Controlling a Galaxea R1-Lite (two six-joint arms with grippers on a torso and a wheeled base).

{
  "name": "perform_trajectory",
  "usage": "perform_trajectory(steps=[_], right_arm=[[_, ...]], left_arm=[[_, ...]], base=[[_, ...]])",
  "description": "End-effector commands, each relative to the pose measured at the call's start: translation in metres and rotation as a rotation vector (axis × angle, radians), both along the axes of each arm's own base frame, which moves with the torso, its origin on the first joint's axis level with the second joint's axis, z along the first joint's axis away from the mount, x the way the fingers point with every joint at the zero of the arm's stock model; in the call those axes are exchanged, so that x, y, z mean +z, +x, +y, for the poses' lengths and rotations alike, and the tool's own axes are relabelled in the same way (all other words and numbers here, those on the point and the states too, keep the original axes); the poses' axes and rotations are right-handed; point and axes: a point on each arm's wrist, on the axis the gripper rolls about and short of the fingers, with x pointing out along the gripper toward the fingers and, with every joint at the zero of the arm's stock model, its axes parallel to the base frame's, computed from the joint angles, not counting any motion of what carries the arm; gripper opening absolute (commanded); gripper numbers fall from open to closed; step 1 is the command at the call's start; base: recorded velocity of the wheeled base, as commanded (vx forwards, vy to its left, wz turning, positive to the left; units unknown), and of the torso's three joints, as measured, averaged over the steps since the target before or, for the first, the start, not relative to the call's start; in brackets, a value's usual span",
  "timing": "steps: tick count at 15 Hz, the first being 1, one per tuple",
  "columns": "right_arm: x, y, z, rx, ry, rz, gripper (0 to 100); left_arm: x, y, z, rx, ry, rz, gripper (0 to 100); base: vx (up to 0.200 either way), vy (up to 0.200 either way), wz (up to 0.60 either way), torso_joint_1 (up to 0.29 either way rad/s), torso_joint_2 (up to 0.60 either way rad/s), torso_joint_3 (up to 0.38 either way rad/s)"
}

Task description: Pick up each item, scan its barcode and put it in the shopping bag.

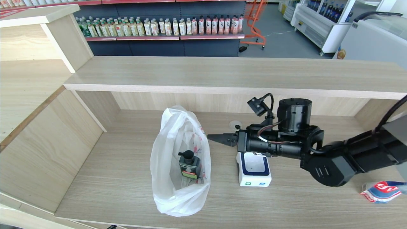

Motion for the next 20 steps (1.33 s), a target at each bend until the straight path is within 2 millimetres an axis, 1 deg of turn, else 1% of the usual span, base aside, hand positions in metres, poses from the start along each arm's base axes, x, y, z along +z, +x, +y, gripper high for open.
perform_trajectory(steps=[1, 4, 5, 6, 7, 9, 11, 13, 15, 18, 20], right_arm=[[0.028, -0.055, -0.053, -0.059, 0.002, -0.043, 100], [0.024, -0.105, -0.098, -0.114, -0.171, -0.125, 100], [0.019, -0.115, -0.109, -0.12, -0.243, -0.182, 100], [0.018, -0.122, -0.122, -0.166, -0.29, -0.236, 100], [0.021, -0.124, -0.129, -0.205, -0.295, -0.257, 100], [0.033, -0.13, -0.14, -0.404, -0.337, -0.293, 100], [0.041, -0.136, -0.151, -0.498, -0.3, -0.288, 100], [0.037, -0.138, -0.157, -0.523, -0.32, -0.226, 100], [0.037, -0.142, -0.16, -0.534, -0.33, -0.204, 100], [0.036, -0.142, -0.161, -0.559, -0.346, -0.187, 100], [0.034, -0.142, -0.162, -0.594, -0.36, -0.178, 100]], left_arm=[[0.0, 0.0, 0.0, 0.0, 0.0, 0.0, 100], [0.0, 0.0, 0.0, 0.0, 0.0, 0.0, 100], [0.0, 0.0, 0.0, 0.0, 0.0, 0.0, 100], [0.0, 0.0, 0.0, 0.0, 0.0, 0.0, 100], [0.0, 0.0, 0.0, 0.0, -0.001, 0.0, 100], [0.0, 0.0, 0.0, 0.0, 0.0, 0.0, 100], [0.0, 0.0, 0.0, 0.0, -0.001, 0.0, 100], [0.0, 0.0, 0.0, 0.0, 0.0, 0.0, 100], [0.0, 0.0, 0.0, 0.0, 0.0, 0.0, 100], [0.0, 0.0, 0.0, 0.002, -0.004, 0.0, 100], [0.0, 0.0, 0.0, 0.002, -0.006, 0.001, 100]], base=[[0.0, 0.0, 0.0, 0.0, 0.0, 0.0], [0.0, 0.0, 0.0, 0.0, 0.0, 0.0], [0.0, 0.0, 0.0, 0.0, 0.0, 0.0], [0.0, 0.0, 0.0, 0.0, 0.0, 0.0], [0.0, 0.0, 0.0, 0.0, 0.0, 0.0], [0.0, 0.0, 0.0, 0.0, 0.0, 0.0], [0.0, 0.0, 0.0, 0.0, 0.0, 0.0], [0.0, 0.0, 0.0, 0.0, 0.0, 0.0], [0.0, 0.0, 0.0, 0.0, 0.0, 0.0], [0.0, 0.0, 0.0, 0.0, 0.0, 0.0], [-0.2, 0.0, 0.0, 0.002, 0.0, 0.005]])
